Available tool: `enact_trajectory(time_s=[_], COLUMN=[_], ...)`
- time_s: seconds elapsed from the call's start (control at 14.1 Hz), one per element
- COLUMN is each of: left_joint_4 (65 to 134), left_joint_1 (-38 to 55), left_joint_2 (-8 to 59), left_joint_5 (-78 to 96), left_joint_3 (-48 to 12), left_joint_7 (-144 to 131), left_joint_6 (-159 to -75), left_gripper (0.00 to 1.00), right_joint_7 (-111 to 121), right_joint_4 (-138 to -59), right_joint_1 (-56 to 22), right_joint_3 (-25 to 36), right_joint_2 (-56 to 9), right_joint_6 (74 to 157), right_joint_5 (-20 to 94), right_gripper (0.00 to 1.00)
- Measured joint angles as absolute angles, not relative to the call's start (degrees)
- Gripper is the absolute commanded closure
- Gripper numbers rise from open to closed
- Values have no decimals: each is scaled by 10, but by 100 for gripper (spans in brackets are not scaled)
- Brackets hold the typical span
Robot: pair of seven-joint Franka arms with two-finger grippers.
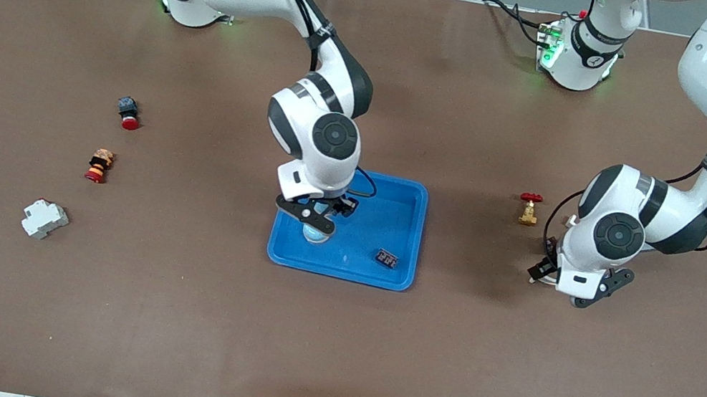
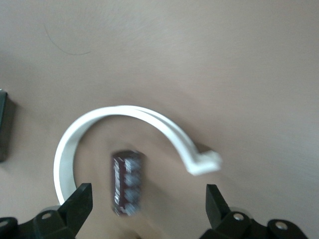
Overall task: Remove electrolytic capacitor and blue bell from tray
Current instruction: 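Carry the capacitor into the white arc and release with the left gripper, then carry the bell toward the red buttons while the left gripper grasps another capacitor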
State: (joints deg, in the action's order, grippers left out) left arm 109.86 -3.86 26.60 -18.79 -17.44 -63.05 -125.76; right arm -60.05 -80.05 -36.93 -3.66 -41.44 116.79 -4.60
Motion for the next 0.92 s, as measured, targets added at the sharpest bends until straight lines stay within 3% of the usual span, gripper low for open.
enact_trajectory(time_s=[0.07, 0.14, 0.21, 0.49, 0.64, 0.92], left_joint_4=[1071, 1041, 1014, 923, 884, 838], left_joint_1=[-35, -26, -11, 72, 102, 151], left_joint_2=[263, 263, 264, 309, 352, 428], left_joint_5=[-188, -187, -187, -160, -156, -156], left_joint_3=[-195, -212, -221, -225, -224, -217], left_joint_7=[-654, -678, -693, -748, -803, -920], left_joint_6=[-1232, -1212, -1199, -1191, -1194, -1266], left_gripper=[0, 14, 17, 15, 5, 10], right_joint_7=[-568, -535, -502, -351, -288, -180], right_joint_4=[-799, -800, -802, -865, -920, -1063], right_joint_1=[-357, -343, -329, -257, -223, -168], right_joint_3=[-35, -35, -34, -31, -31, -31], right_joint_2=[-403, -390, -376, -307, -269, -188], right_joint_6=[1149, 1129, 1112, 1099, 1109, 1182], right_joint_5=[-41, -38, -35, -34, -34, -34], right_gripper=[100, 100, 100, 100, 100, 100])
